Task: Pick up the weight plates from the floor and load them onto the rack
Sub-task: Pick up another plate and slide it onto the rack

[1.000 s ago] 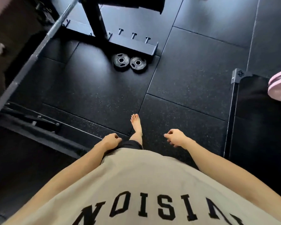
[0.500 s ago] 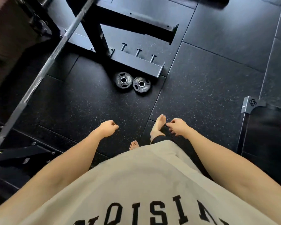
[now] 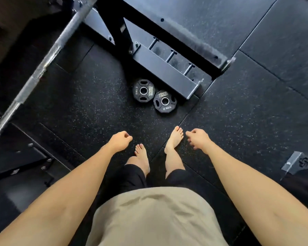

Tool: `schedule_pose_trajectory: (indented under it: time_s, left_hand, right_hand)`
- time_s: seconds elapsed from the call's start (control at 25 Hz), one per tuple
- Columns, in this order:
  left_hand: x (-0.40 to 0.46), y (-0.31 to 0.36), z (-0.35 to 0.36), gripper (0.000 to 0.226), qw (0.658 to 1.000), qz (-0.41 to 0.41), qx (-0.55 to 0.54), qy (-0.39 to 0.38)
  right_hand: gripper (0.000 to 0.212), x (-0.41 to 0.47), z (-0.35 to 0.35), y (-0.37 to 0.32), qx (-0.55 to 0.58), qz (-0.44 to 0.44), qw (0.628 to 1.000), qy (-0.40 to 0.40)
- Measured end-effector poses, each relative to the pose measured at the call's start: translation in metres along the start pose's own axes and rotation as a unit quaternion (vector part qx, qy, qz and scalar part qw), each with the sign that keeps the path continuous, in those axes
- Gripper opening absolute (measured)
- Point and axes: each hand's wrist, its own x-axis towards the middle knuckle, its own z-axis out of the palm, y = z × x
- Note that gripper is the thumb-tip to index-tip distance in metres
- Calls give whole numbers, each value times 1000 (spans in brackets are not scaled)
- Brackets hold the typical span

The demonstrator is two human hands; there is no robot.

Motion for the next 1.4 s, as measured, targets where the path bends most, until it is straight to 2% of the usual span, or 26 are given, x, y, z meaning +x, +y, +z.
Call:
schedule_pose_trajectory:
  time_s: [0.16, 0.36, 0.6, 0.8, 0.96, 1.12, 1.24, 1.4]
  left_hand:
    - [105, 34, 11, 30, 1000, -13, -7, -23]
    - [271, 51, 50, 28, 999, -13, -19, -22]
    - [464, 55, 117, 25, 994, -30, -98, 24]
    - [555, 83, 149, 37, 982, 16, -179, 54]
    - [578, 103, 173, 39, 984, 1, -134, 117]
    - [571, 110, 173, 27, 984, 7, -111, 141]
    - [540, 99, 165, 26, 987, 11, -101, 124]
    - [471, 80, 140, 22, 987, 36, -80, 132]
  right_hand:
    - [30, 110, -3, -33, -5, 14, 1000, 11]
    - [34, 271, 32, -31, 3, 56, 998, 36]
    - [39, 463, 96, -17, -33, 47, 995, 79]
    - [62, 561, 133, -26, -19, 45, 984, 172]
    - [54, 583, 140, -29, -131, 22, 967, 219]
    - [41, 569, 131, -33, -218, -35, 957, 190]
    - [40, 533, 130, -32, -216, -28, 962, 162]
    - [44, 456, 130, -28, -129, -4, 985, 116]
